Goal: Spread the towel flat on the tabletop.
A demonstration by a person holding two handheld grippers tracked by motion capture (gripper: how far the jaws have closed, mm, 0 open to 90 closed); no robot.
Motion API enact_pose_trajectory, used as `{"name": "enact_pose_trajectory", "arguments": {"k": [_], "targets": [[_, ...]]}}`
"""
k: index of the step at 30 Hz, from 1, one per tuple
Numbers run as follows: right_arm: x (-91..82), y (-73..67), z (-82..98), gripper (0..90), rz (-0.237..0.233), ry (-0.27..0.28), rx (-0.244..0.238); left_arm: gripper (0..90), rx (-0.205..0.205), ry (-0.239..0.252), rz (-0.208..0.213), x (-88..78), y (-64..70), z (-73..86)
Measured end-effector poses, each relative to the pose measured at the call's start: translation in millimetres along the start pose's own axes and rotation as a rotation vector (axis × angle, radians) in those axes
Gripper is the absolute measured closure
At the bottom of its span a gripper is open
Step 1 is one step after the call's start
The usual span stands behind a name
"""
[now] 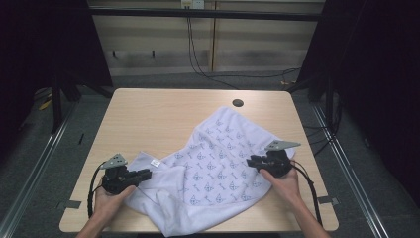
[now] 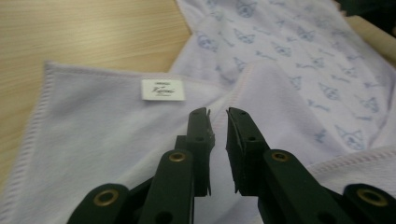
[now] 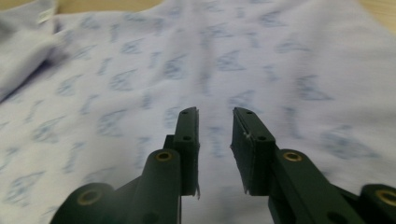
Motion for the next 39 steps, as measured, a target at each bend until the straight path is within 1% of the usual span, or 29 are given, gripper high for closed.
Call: {"name": "enact_pose_trajectory", "arguments": {"k": [1,2,3,4,6,8,9,10,11,12,14,15,16,17,18,20,21,22,23,24,27,28,30,31,32,33,35,36,39], "targets": [[3.2,-8.8,-0.2,66.4,-0.023,-0.006,-0.019,79.1,0.000,-0.005,-0.003,0.4,-0.9,0.1],[10.8,-24.2,1.0,61.6,-0.060,-0.029,-0.039,71.9,-0.012,-0.018,-0.026,3.6,-2.2,-0.3],[10.8,-24.2,1.0,61.6,-0.060,-0.029,-0.039,66.2,-0.012,-0.018,-0.026,3.6,-2.2,-0.3],[18.3,-36.5,3.3,57.6,-0.095,-0.057,-0.072,63.6,-0.030,-0.027,-0.029,9.7,-4.2,-2.7],[21.7,-40.7,4.0,56.2,-0.122,-0.066,-0.073,61.6,-0.024,-0.033,-0.022,13.7,-5.0,-4.7],[28.0,-47.8,4.7,54.1,-0.159,-0.075,-0.071,56.4,0.004,-0.073,-0.016,22.6,-4.7,-4.9],[33.2,-57.6,4.8,53.0,-0.208,-0.086,-0.080,57.5,0.013,-0.096,-0.007,26.6,-3.3,-3.5],[33.2,-57.6,4.8,53.0,-0.208,-0.086,-0.080,57.5,0.038,-0.102,-0.022,27.5,-1.4,-2.6],[37.6,-71.0,5.1,51.6,-0.237,-0.099,-0.100,72.5,0.051,-0.104,-0.036,27.0,0.5,-2.7],[37.6,-71.0,5.1,51.6,-0.237,-0.099,-0.100,72.5,0.054,-0.113,-0.019,27.0,1.3,-2.3],[42.5,-85.5,4.7,50.1,-0.280,-0.106,-0.125,81.1,0.074,-0.123,-0.022,26.0,2.8,-1.8],[47.5,-101.3,3.8,47.3,-0.306,-0.105,-0.136,84.9,0.073,-0.130,-0.006,23.9,3.2,-0.2],[47.5,-101.3,3.8,47.3,-0.306,-0.105,-0.136,85.2,0.073,-0.130,-0.006,23.9,3.2,-0.2],[49.8,-109.7,2.7,46.9,-0.328,-0.106,-0.146,85.2,0.065,-0.132,-0.009,22.3,4.1,1.0],[53.7,-127.0,-1.3,43.7,-0.354,-0.096,-0.164,85.4,0.051,-0.144,0.004,17.7,7.2,4.3],[55.4,-134.7,-4.2,42.7,-0.374,-0.084,-0.168,85.5,0.048,-0.151,0.007,15.0,9.1,6.3],[60.9,-148.8,-9.9,40.3,-0.420,-0.068,-0.169,85.4,0.054,-0.156,0.021,10.8,14.7,9.7],[60.9,-148.8,-9.9,40.3,-0.420,-0.068,-0.169,85.4,0.054,-0.156,0.021,10.8,14.7,9.7],[69.7,-161.6,-14.9,37.8,-0.455,-0.065,-0.185,85.4,0.051,-0.160,0.049,8.8,16.6,10.6],[69.7,-161.6,-14.9,37.8,-0.455,-0.065,-0.185,85.4,0.051,-0.160,0.049,8.8,16.6,10.6],[88.6,-179.4,-19.3,36.3,-0.492,-0.091,-0.212,85.4,0.053,-0.157,0.054,9.1,16.1,10.1],[105.2,-187.2,-16.8,36.3,-0.488,-0.131,-0.233,85.4,0.047,-0.155,0.064,9.3,13.9,9.6],[112.8,-189.0,-14.5,38.5,-0.481,-0.153,-0.242,84.2,0.036,-0.149,0.063,9.5,13.5,9.5],[121.5,-189.0,-9.0,70.5,-0.473,-0.175,-0.260,80.7,0.014,-0.123,0.050,7.8,11.3,8.0],[122.5,-187.4,-6.8,75.8,-0.456,-0.176,-0.264,73.4,0.014,-0.123,0.050,7.8,11.3,8.0],[120.6,-184.2,-5.5,81.5,-0.444,-0.178,-0.257,66.9,-0.023,-0.069,0.044,3.9,7.0,5.2],[116.8,-179.8,-4.8,83.3,-0.438,-0.171,-0.252,60.8,-0.036,-0.041,0.041,1.3,4.9,3.7],[103.9,-169.8,-3.9,84.1,-0.415,-0.165,-0.234,60.9,-0.049,-0.026,0.032,-0.7,1.7,2.7],[88.2,-155.7,-2.6,84.4,-0.379,-0.163,-0.229,61.4,-0.042,-0.034,0.020,0.6,1.7,3.2]]}}
Point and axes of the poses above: each handheld gripper's, and its own axes: x roughly forward along the jaws, z roughly out of its underside, y roughly to its right, the point moved 2 cm from there along x, roughly forward along the jaws, and after that the axes turned 9 degrees about -z, right-handed, at the moved point
